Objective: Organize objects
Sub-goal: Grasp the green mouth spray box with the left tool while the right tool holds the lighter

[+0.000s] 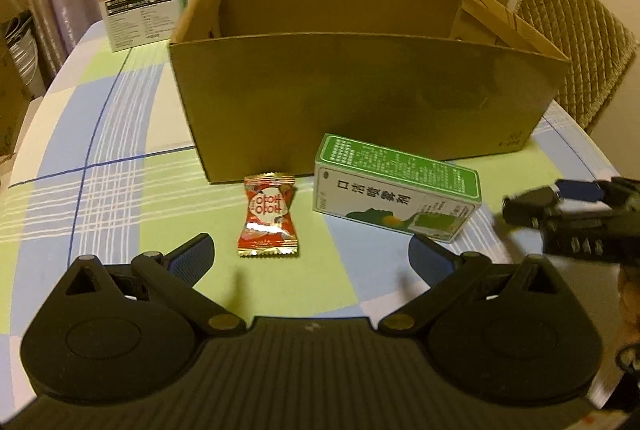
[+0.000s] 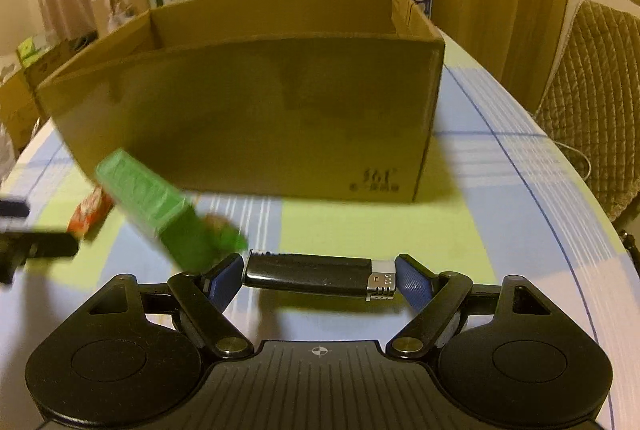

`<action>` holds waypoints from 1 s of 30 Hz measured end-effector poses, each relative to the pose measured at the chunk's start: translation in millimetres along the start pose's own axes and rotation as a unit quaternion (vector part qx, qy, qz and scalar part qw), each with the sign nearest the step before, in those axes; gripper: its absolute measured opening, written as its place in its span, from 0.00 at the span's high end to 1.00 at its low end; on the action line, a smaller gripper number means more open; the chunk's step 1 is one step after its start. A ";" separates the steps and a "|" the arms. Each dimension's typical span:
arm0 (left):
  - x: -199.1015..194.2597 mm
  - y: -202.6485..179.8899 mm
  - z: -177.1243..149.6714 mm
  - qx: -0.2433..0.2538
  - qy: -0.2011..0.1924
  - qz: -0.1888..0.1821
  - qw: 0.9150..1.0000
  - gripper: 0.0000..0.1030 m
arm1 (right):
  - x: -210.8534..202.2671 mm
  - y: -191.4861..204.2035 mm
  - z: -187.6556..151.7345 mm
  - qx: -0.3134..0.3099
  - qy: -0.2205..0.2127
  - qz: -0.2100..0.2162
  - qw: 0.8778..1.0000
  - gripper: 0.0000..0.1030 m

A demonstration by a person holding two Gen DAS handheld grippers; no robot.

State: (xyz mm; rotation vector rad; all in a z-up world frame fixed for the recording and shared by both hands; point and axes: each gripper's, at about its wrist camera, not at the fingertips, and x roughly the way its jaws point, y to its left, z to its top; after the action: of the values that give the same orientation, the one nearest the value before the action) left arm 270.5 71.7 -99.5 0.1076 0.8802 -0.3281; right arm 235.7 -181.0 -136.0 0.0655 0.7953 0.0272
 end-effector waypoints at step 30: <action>18.3 -39.7 22.2 -0.053 -0.003 0.016 0.998 0.46 | -7.1 -8.2 -25.1 -0.028 0.027 0.086 0.996 0.23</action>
State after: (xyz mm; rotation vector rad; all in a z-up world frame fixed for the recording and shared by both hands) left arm 284.8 24.8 -97.9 0.0222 0.8882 -0.2511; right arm 212.8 -188.3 -149.0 0.0807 0.8401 0.2147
